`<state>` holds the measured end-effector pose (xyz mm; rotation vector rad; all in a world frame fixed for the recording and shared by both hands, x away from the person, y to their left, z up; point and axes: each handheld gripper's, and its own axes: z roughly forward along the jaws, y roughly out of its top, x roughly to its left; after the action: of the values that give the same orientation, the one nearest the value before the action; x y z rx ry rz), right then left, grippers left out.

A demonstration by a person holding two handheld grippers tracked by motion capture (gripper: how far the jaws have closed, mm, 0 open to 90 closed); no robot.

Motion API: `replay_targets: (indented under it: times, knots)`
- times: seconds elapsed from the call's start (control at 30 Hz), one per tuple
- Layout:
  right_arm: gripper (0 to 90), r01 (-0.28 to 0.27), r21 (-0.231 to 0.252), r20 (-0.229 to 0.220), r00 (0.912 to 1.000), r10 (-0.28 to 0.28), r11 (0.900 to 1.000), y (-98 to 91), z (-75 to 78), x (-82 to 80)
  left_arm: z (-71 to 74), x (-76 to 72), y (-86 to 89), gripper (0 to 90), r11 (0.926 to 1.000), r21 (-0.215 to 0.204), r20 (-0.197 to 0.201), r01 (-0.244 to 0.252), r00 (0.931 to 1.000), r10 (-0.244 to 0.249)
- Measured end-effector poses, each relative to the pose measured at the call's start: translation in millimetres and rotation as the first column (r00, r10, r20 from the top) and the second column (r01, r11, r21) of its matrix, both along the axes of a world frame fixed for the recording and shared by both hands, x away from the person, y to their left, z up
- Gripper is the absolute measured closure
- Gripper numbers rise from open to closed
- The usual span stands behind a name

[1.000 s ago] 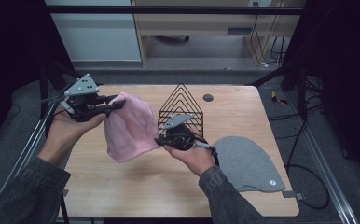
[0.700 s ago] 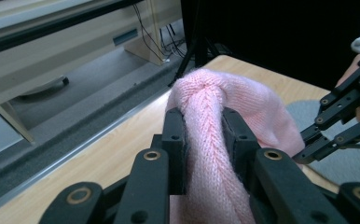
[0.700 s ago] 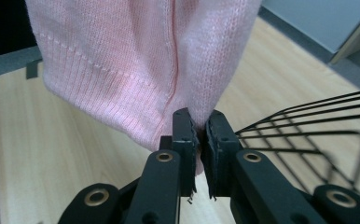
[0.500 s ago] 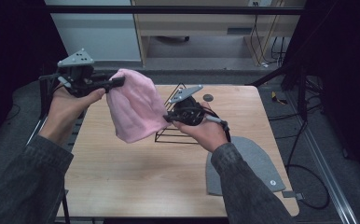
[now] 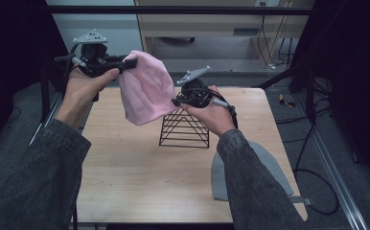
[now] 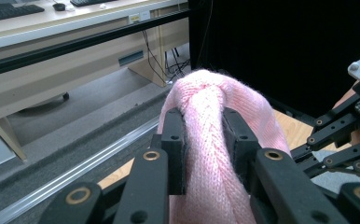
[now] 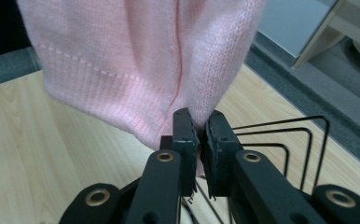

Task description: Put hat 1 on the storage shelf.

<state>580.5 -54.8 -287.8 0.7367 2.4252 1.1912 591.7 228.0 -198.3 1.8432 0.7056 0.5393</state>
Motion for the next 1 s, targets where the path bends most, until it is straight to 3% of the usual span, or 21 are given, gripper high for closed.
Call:
replay_targets:
  times: [0.4, 0.67, 1.0]
  knots:
    - [84.3, 0.067, -0.003, 0.034, 0.9972, -0.067, 0.9977, -16.9, -6.5, 16.7, -6.2, 15.7, -18.9, 72.9, 1.0000, -0.005, 0.009, 0.008, 0.9999, -0.008]
    - [84.3, 0.077, -0.006, 0.030, 0.9966, -0.077, 0.9970, -24.8, -16.0, 15.4, -13.1, 19.1, -30.3, 72.9, 0.9998, 0.011, 0.010, 0.020, 0.9998, -0.020]
    - [84.3, 0.082, 0.000, 0.029, 0.9962, -0.082, 0.9966, -31.4, -23.6, 10.7, -19.0, 19.3, -37.0, 72.7, 0.9995, 0.002, 0.009, 0.030, 0.9995, -0.030]
